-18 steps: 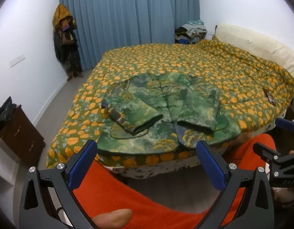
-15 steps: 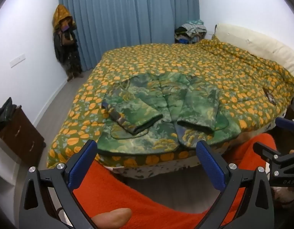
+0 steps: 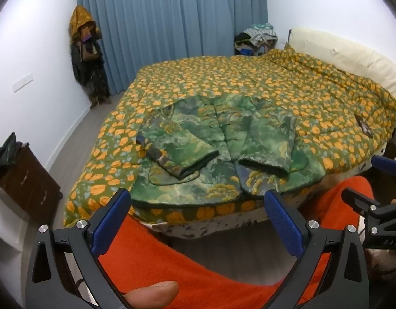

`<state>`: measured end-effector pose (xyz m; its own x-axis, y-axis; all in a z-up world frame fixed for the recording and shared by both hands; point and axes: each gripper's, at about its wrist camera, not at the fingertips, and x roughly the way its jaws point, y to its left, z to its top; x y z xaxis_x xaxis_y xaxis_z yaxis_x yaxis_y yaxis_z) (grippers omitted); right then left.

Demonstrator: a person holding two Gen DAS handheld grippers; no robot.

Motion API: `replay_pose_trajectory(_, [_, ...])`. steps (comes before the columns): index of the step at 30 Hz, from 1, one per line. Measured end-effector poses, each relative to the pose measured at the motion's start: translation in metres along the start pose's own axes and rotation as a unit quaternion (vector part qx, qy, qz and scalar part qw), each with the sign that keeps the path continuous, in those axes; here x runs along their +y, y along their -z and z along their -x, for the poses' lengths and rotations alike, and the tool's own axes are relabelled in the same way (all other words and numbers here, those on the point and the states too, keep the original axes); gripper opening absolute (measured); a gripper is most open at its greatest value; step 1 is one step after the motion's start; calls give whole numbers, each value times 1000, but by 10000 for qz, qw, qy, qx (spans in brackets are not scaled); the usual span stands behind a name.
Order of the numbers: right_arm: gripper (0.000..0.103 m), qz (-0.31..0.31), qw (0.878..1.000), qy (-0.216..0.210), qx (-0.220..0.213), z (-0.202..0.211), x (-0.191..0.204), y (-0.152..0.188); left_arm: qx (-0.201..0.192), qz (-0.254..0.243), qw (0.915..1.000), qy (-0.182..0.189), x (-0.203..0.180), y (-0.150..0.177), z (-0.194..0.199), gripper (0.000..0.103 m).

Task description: Fold large clothes

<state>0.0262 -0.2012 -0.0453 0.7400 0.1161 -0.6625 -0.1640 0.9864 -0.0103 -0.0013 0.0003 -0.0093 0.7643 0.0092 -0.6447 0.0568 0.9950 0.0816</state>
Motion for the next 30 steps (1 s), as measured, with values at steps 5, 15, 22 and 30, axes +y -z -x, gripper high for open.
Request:
replay_pose_trajectory(5, [103,-15,10000,-15,14,1,-1,-6,19,-5,10000,-2,0,1,0,103])
replay_pose_trajectory(15, [103,-22,10000,-20,25,1,-2,-1,74,-64,10000,-9,-2,3,1,103])
replay_pose_trajectory(22, [103,4,10000,-20,20,-1,1,1,46,-55,10000,5,-1,2,2,103])
replay_pose_trajectory(30, [103,-4,10000,-35,36,-3,2,1,61,-90,9999,24,-4,1,2,103])
